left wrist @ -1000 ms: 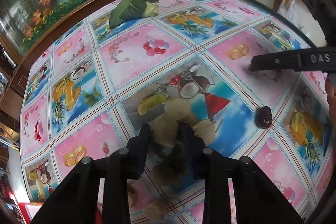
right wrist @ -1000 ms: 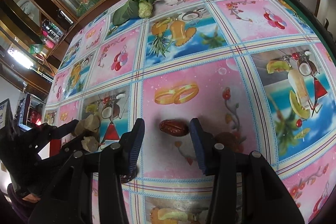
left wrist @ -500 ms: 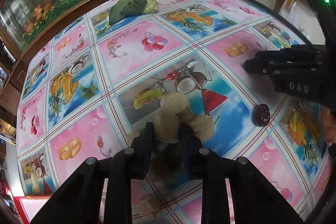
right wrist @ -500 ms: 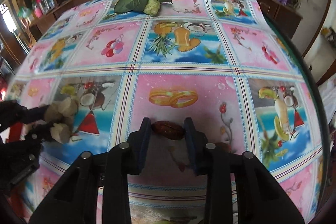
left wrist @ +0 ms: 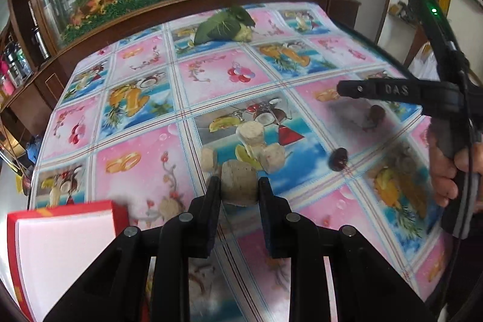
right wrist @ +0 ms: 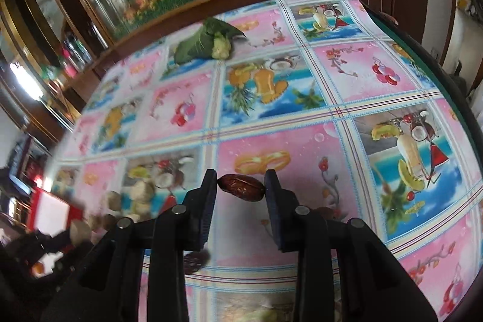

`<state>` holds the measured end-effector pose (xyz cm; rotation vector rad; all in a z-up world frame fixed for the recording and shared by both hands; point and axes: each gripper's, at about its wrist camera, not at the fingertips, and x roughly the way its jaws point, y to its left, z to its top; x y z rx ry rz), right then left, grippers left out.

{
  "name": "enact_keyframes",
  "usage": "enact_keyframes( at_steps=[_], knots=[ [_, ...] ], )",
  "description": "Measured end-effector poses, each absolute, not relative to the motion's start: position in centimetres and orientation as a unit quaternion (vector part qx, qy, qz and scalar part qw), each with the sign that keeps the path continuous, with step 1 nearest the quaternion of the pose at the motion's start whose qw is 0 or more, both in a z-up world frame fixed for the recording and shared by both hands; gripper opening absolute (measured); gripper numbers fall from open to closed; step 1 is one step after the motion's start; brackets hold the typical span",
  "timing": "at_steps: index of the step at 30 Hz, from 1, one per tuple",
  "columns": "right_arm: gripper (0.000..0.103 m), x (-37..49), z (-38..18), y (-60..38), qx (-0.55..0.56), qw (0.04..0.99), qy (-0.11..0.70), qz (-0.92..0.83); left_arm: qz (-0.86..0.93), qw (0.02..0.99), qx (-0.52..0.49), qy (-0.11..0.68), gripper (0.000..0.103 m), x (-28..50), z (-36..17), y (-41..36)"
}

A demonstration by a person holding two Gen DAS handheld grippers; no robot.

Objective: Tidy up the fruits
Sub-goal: 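Grasp a red date with the right gripper while the left gripper grasps a pale cube, then carry the date and pale cube over the white tray and release both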

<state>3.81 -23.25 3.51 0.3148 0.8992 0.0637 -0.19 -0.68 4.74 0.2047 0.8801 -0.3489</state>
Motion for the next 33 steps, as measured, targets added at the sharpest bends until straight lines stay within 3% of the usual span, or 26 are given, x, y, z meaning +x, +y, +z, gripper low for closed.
enact_keyframes(
  at_steps=[13,33],
  knots=[
    [0.034,1.7,4.4,-17.5,0.113,0.904,0.398,0.105,-0.110,0.904,0.072,0.407,0.024,-4.0,4.7,0.2],
    [0.034,0.9,4.2,-19.2,0.103,0.935,0.339,-0.001,-0.104,0.903,0.051,0.413,0.024,-8.6,3.4,1.7]
  ],
)
